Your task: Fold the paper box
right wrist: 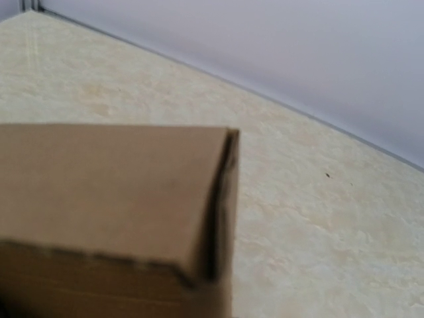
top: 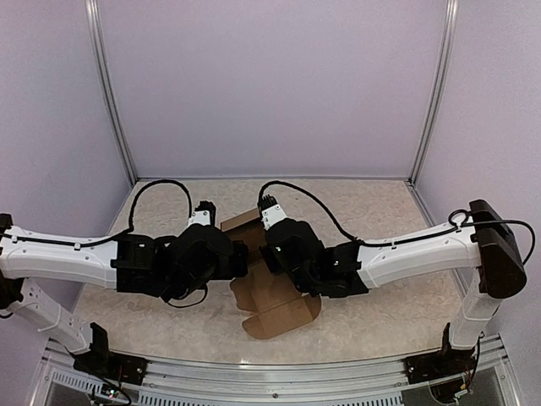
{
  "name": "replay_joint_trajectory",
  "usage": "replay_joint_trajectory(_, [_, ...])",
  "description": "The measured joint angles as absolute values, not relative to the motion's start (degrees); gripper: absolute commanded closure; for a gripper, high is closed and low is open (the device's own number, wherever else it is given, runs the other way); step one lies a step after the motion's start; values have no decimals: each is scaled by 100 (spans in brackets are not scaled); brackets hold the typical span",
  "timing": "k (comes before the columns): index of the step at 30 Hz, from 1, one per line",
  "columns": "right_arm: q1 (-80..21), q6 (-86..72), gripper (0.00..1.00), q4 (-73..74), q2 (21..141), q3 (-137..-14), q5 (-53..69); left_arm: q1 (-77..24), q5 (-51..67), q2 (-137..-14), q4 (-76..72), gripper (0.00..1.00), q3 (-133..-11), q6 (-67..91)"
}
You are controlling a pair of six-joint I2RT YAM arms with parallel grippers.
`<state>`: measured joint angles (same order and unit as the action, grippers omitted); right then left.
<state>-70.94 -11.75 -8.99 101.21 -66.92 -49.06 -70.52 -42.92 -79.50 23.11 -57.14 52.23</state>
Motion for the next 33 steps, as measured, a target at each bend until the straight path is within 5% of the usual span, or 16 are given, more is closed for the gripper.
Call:
replay_joint_trajectory(14, [-6084,-580,100,-2971,10022,-4663,-2613,-7054,-3813,-5854,1393,3,-4215,3688])
replay_joint_trajectory(33, [-5907,-113,100,-6528,10989,-3780,-25,-6184,-2679,-6512,558,70,-4261,2871])
